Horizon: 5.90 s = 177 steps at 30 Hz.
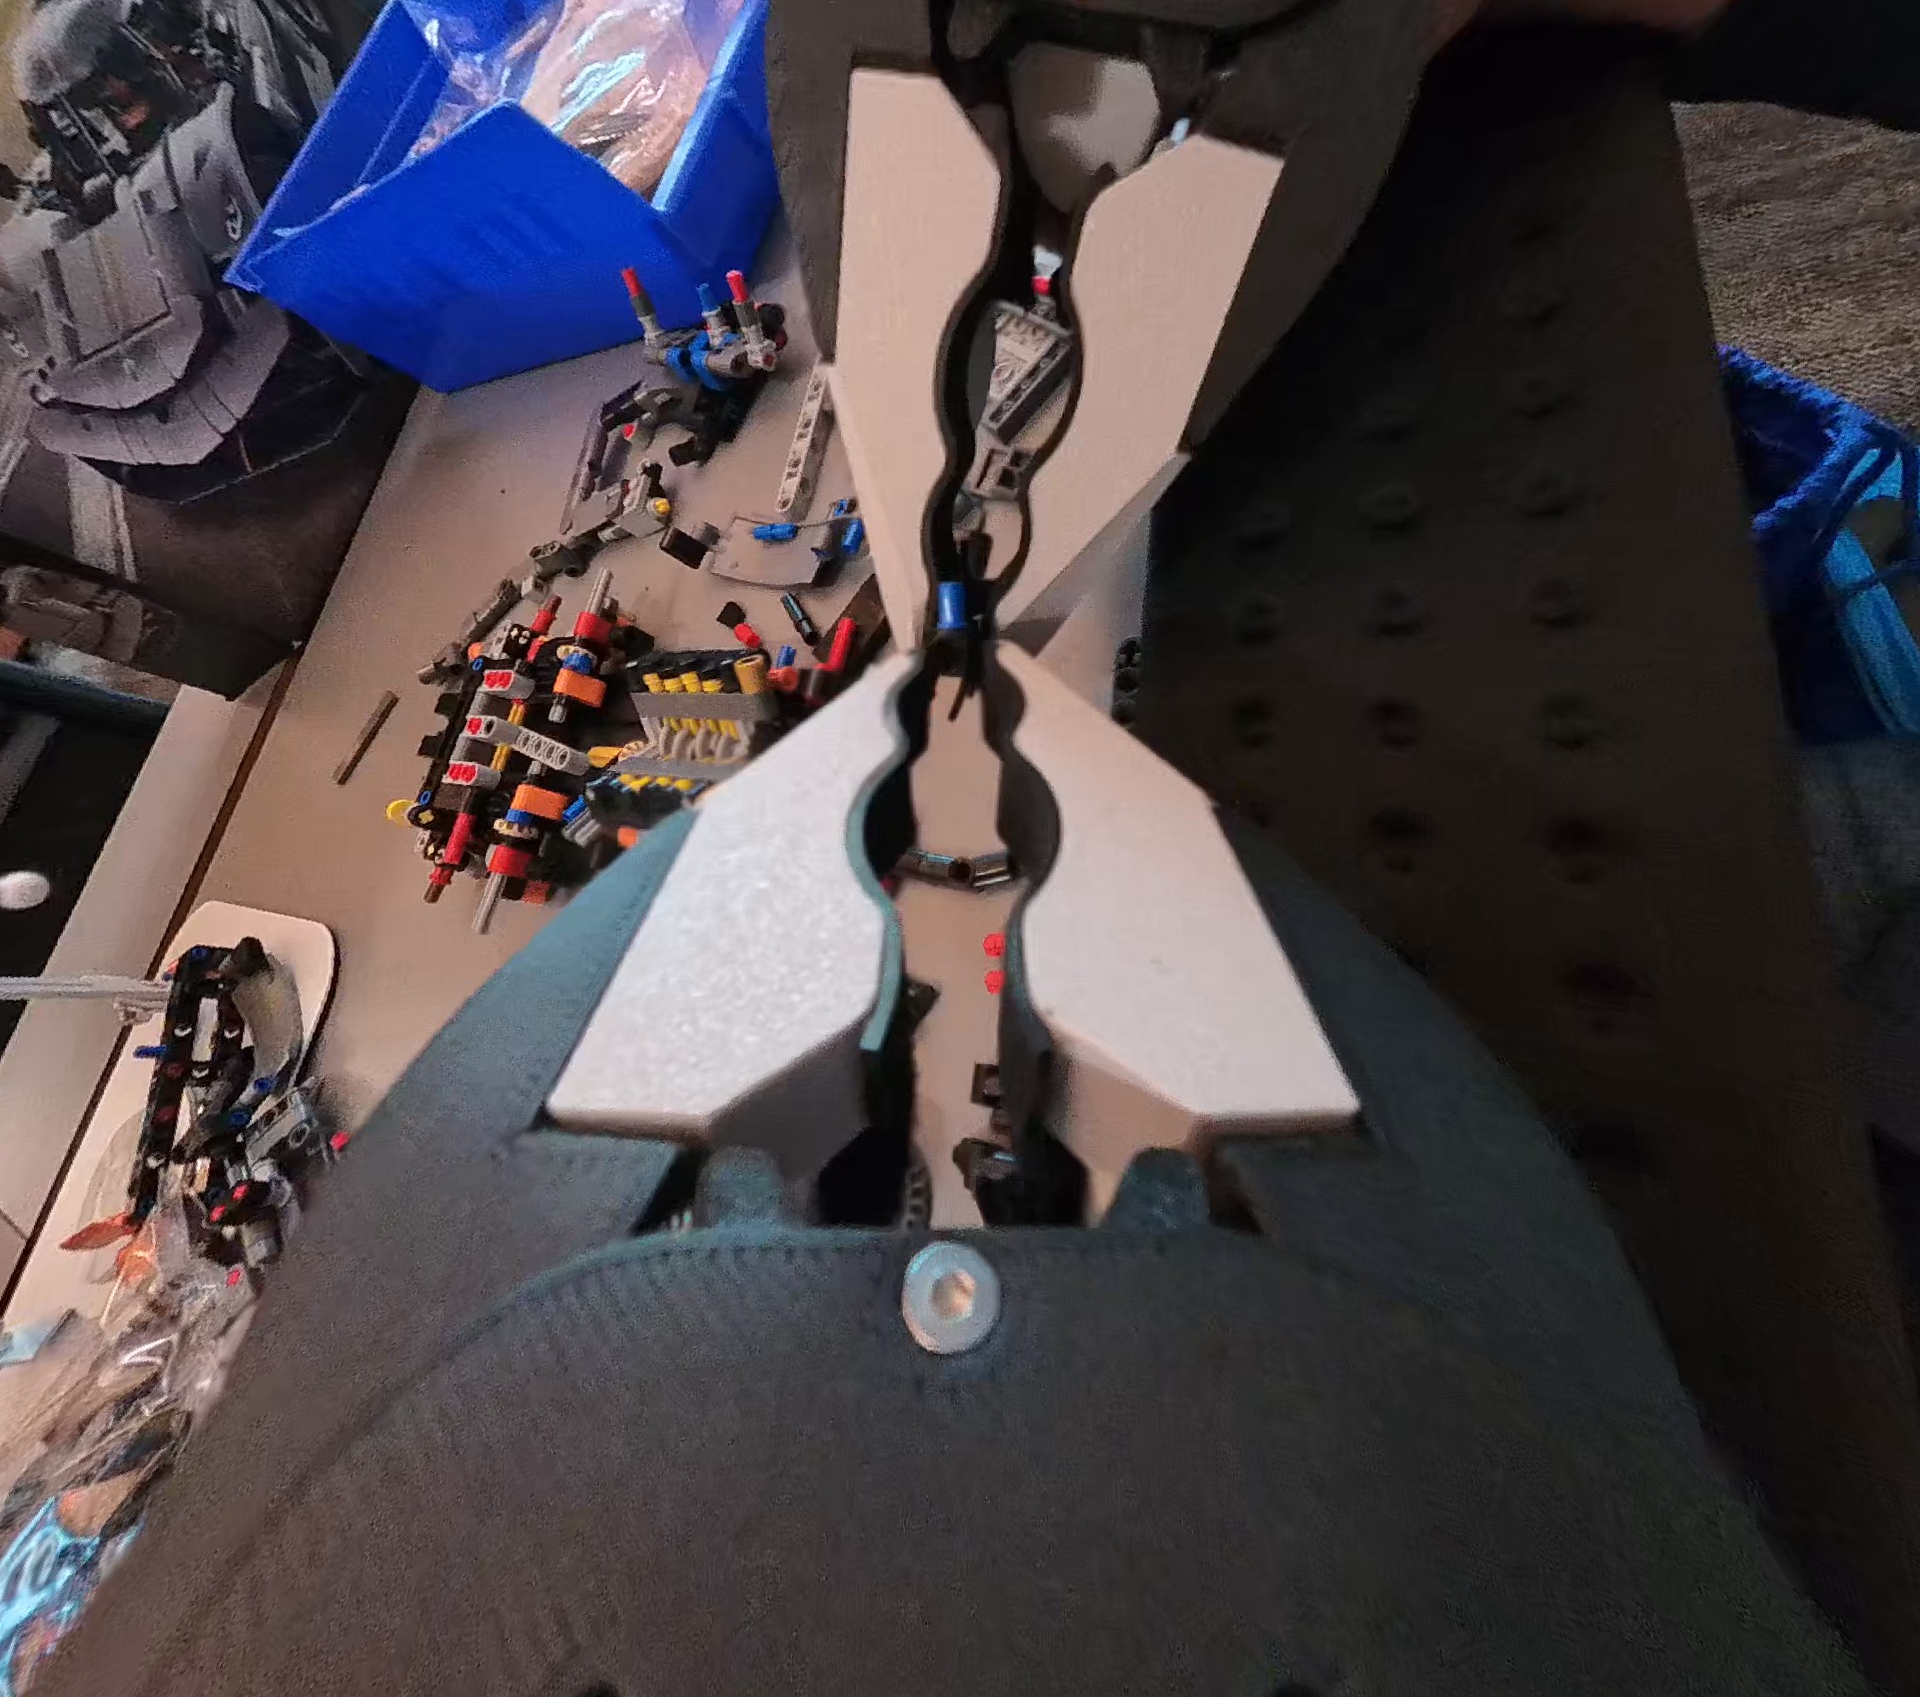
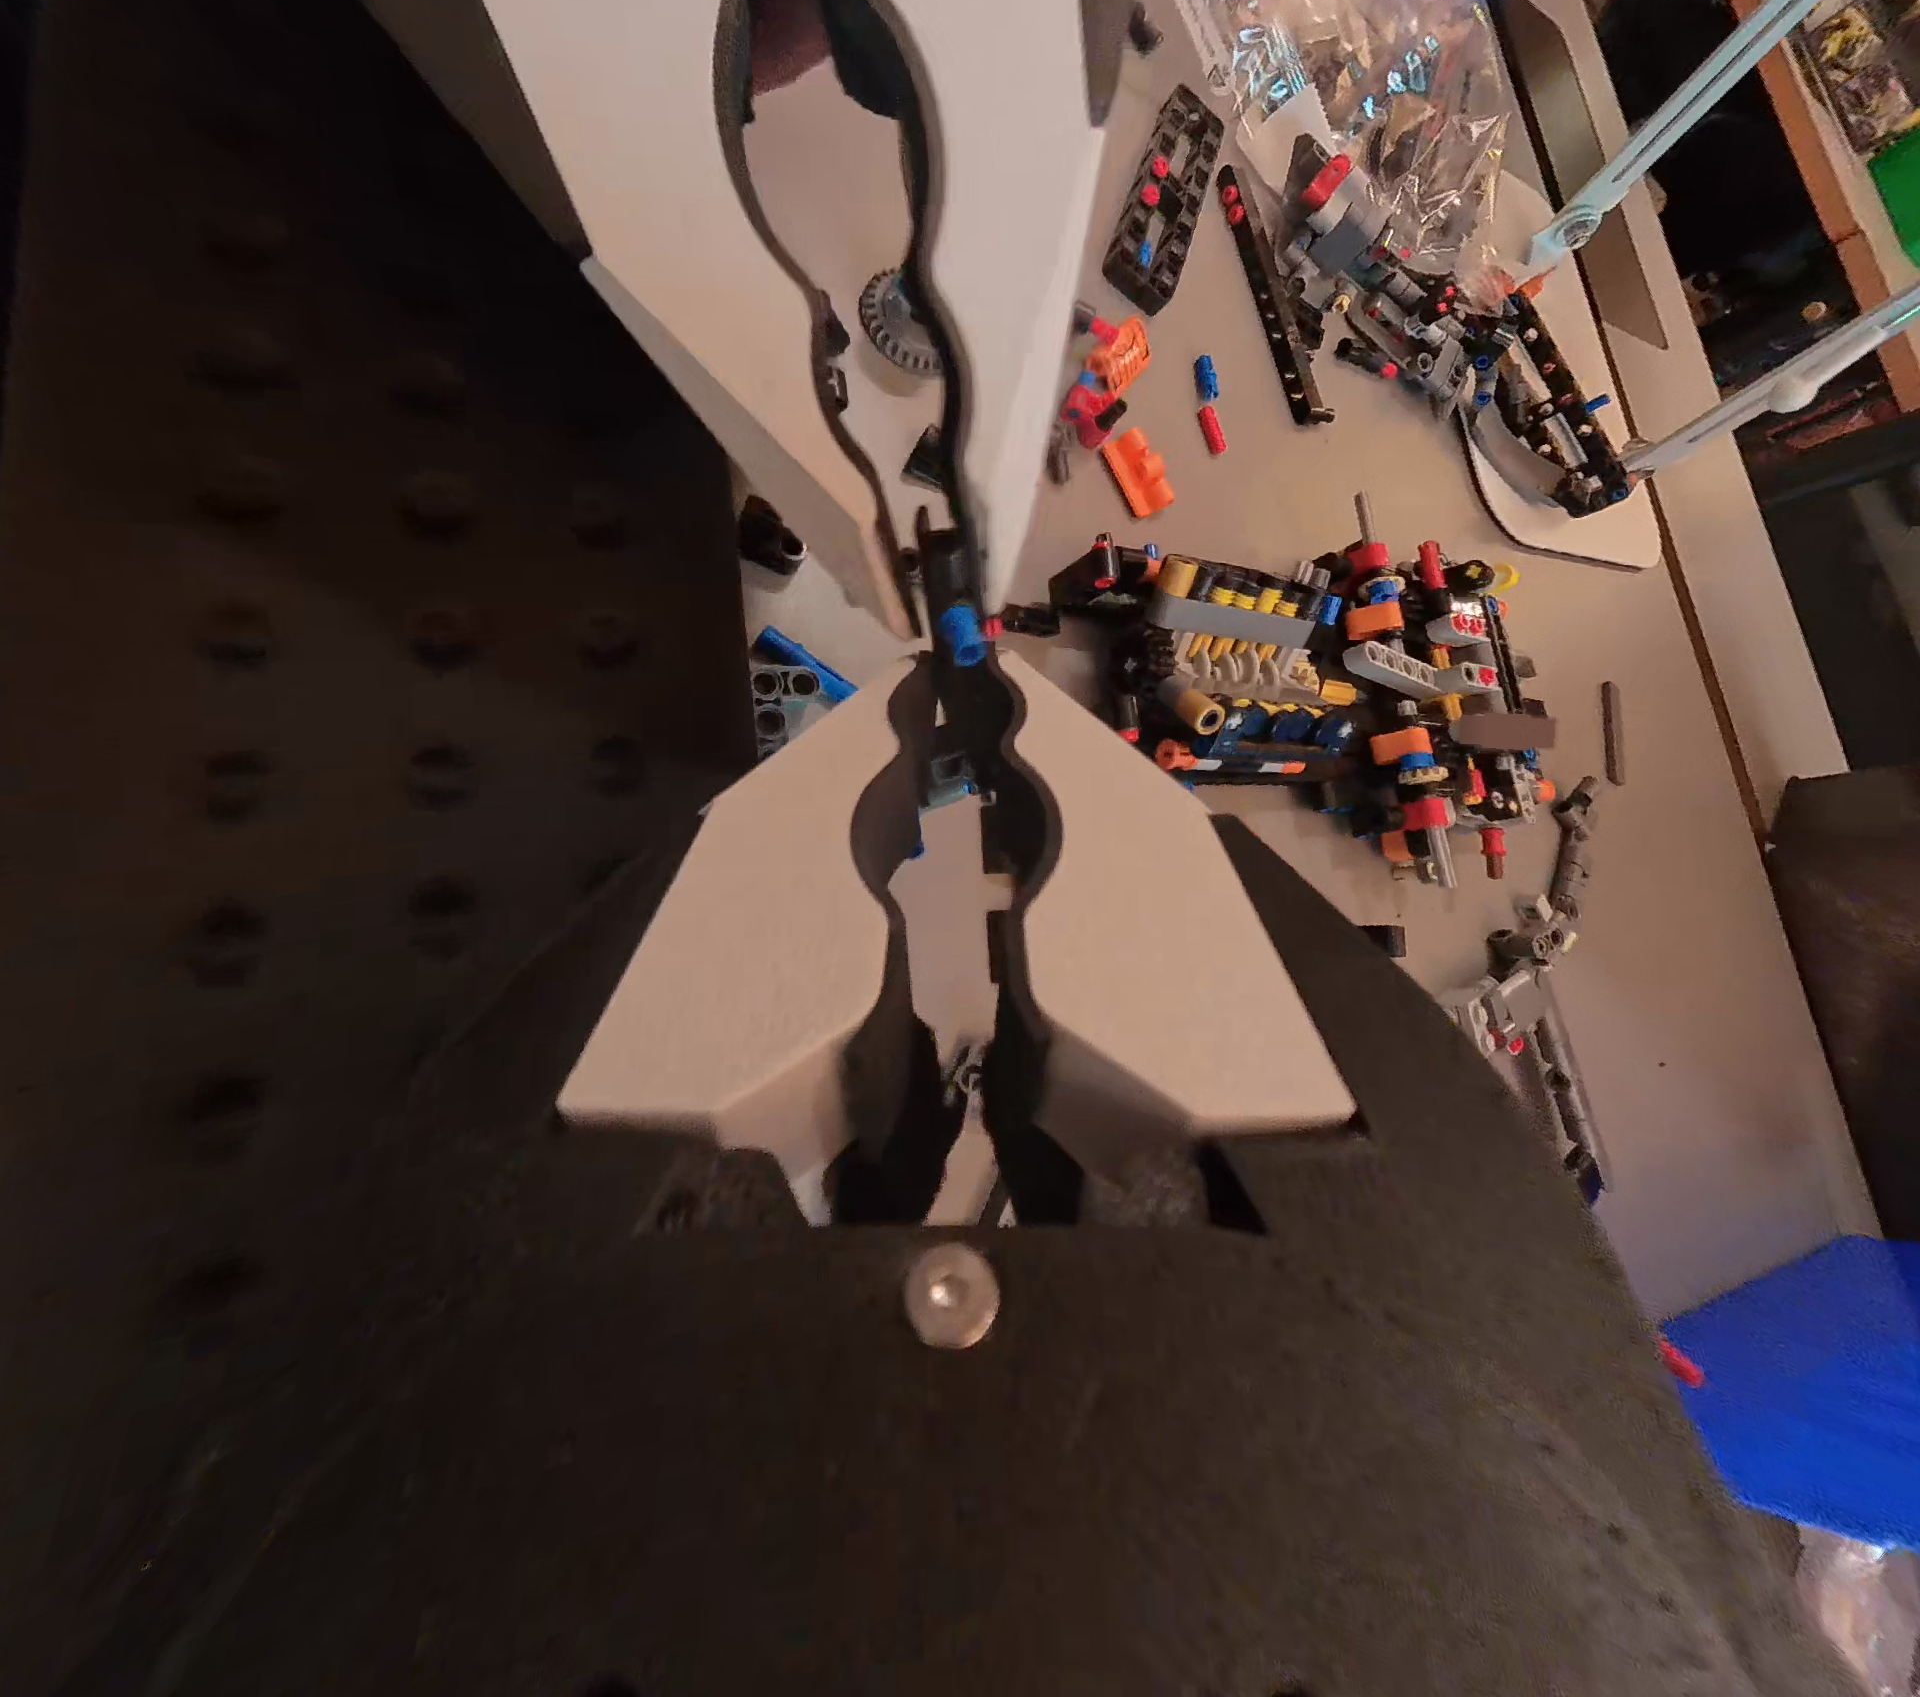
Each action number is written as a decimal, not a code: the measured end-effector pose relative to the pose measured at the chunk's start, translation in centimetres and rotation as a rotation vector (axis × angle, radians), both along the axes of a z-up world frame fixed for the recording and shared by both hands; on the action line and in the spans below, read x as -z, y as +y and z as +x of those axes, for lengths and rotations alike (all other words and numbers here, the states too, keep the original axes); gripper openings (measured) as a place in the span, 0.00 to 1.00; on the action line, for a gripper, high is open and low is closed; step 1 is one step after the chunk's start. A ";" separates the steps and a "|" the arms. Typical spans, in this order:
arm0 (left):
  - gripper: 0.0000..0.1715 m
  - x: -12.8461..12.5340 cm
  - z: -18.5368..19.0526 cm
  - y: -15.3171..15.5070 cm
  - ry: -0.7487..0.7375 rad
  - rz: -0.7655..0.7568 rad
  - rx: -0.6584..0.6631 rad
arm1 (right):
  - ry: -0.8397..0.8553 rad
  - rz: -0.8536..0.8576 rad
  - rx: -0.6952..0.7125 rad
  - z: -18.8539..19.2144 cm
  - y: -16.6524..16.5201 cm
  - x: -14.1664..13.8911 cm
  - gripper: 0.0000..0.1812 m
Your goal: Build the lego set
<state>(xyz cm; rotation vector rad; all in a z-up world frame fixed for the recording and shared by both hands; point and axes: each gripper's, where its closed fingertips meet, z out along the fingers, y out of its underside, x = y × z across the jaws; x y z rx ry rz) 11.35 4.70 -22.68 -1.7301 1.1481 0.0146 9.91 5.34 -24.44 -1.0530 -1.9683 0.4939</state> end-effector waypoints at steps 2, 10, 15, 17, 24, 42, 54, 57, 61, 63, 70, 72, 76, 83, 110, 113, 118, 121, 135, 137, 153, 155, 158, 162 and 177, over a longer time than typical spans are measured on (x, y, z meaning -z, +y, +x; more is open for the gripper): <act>0.03 0.3 0.1 0.0 0.012 -0.007 -0.004 | -0.017 0.014 0.005 0.0 0.1 0.4 0.03; 0.03 -0.2 -0.4 -0.1 -0.011 -0.019 -0.027 | 0.019 0.019 -0.004 -0.3 0.1 0.0 0.03; 0.02 -2.3 -0.3 -0.6 -0.123 0.027 -0.003 | -0.144 0.132 0.164 1.0 3.8 2.8 0.03; 0.02 -4.5 -1.9 -0.8 -0.250 0.065 -0.027 | -0.029 0.071 0.111 0.5 2.4 0.7 0.03; 0.03 -2.7 -1.9 -0.1 -0.251 -0.038 -0.032 | -0.001 0.011 0.134 0.0 2.8 0.5 0.05; 0.03 -1.3 -0.7 0.0 -0.017 0.072 -0.022 | 0.212 -0.219 -0.080 0.6 -1.1 -4.1 0.05; 0.04 -1.0 0.3 -0.3 -0.001 0.076 0.008 | 0.167 -0.229 -0.117 0.9 -2.1 -3.9 0.01; 0.03 -0.6 0.3 -0.5 0.046 0.078 0.005 | 0.141 -0.228 -0.121 1.0 -2.2 -3.5 0.00; 0.03 -0.8 0.1 -0.9 0.017 0.059 0.016 | 0.147 -0.225 -0.130 1.1 -2.5 -3.7 0.01; 0.03 -0.9 0.1 -1.0 0.003 0.053 0.018 | 0.148 -0.235 -0.134 1.2 -2.5 -3.8 0.01; 0.01 -0.9 -0.2 -1.0 -0.020 0.031 0.013 | 0.157 -0.265 -0.121 1.5 -2.0 -4.0 0.01; 0.01 -1.4 0.1 -1.3 -0.058 0.033 0.031 | 0.178 -0.285 -0.137 1.7 -2.2 -4.5 0.01; 0.00 -2.8 -2.7 -1.7 -0.193 -0.007 -0.025 | 0.317 -0.396 -0.126 4.1 -0.3 -7.2 0.00; 0.00 -1.6 -1.2 -1.3 -0.089 0.016 0.006 | 0.238 -0.334 -0.104 1.9 -0.9 -4.9 0.05; 0.00 -1.0 0.7 -1.8 0.018 0.098 0.080 | 0.170 -0.358 -0.177 1.5 -2.9 -4.1 0.02; 0.00 -0.9 0.7 -1.8 0.044 0.113 0.081 | 0.152 -0.376 -0.178 1.6 -3.0 -4.0 0.02; 0.00 -0.7 0.6 -1.7 0.086 0.129 0.069 | 0.145 -0.369 -0.170 1.6 -2.9 -3.7 0.02; 0.00 -0.5 0.6 -1.6 0.103 0.132 0.066 | 0.146 -0.342 -0.173 1.6 -2.9 -3.6 0.03; 0.00 -0.5 1.2 -2.1 0.108 0.121 0.062 | 0.099 -0.373 -0.200 2.6 -3.3 -3.7 0.01; 0.00 -0.4 1.2 -2.0 0.148 0.133 0.048 | 0.091 -0.370 -0.196 2.7 -3.2 -3.5 0.01; 0.00 -0.7 -1.9 -2.8 0.017 0.082 -0.028 | 0.095 -0.402 -0.053 2.6 -0.1 -2.5 0.01; 0.00 -1.2 -2.1 -2.7 -0.033 0.077 -0.024 | 0.048 -0.355 0.005 1.7 0.6 -1.4 0.06; 0.00 -1.5 -1.9 -2.6 -0.078 0.065 -0.011 | 0.022 -0.290 0.027 1.3 0.7 -0.7 0.11; 0.00 -2.3 -1.7 -2.7 -0.149 0.063 0.007 | 0.081 -0.248 0.002 1.0 0.2 -1.9 0.06; 0.00 -2.9 -1.0 -2.6 -0.175 0.073 0.020 | 0.091 -0.052 -0.020 -1.5 -2.3 -2.9 0.00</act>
